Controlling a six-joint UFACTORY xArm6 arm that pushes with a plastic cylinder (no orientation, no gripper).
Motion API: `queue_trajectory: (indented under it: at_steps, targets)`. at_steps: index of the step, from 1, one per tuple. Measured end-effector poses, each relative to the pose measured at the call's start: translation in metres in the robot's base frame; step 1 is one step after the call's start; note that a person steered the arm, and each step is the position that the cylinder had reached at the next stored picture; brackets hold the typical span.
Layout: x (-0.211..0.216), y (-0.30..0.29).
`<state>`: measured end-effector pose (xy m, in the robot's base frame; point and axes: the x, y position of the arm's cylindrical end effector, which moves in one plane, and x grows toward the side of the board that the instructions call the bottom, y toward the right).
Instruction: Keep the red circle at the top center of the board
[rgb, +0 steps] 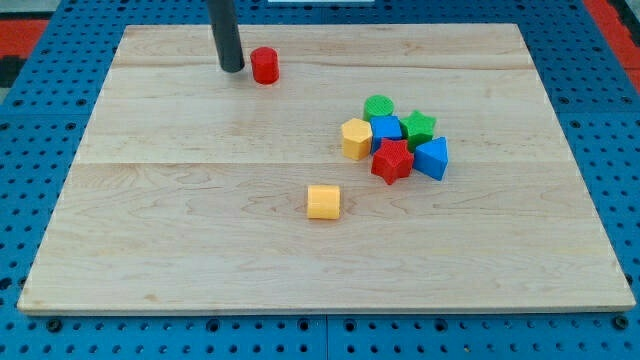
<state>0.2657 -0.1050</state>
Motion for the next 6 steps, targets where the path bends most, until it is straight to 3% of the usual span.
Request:
queue_trajectory:
  at_steps: [1,2,3,4,5,6]
  targets:
    - [0.002,0.033]
    - [0.020,0.018]
    - [0.033,0.046]
    - [0.004,0.068]
    - [0.012,0.080]
    - [0.076,0.044]
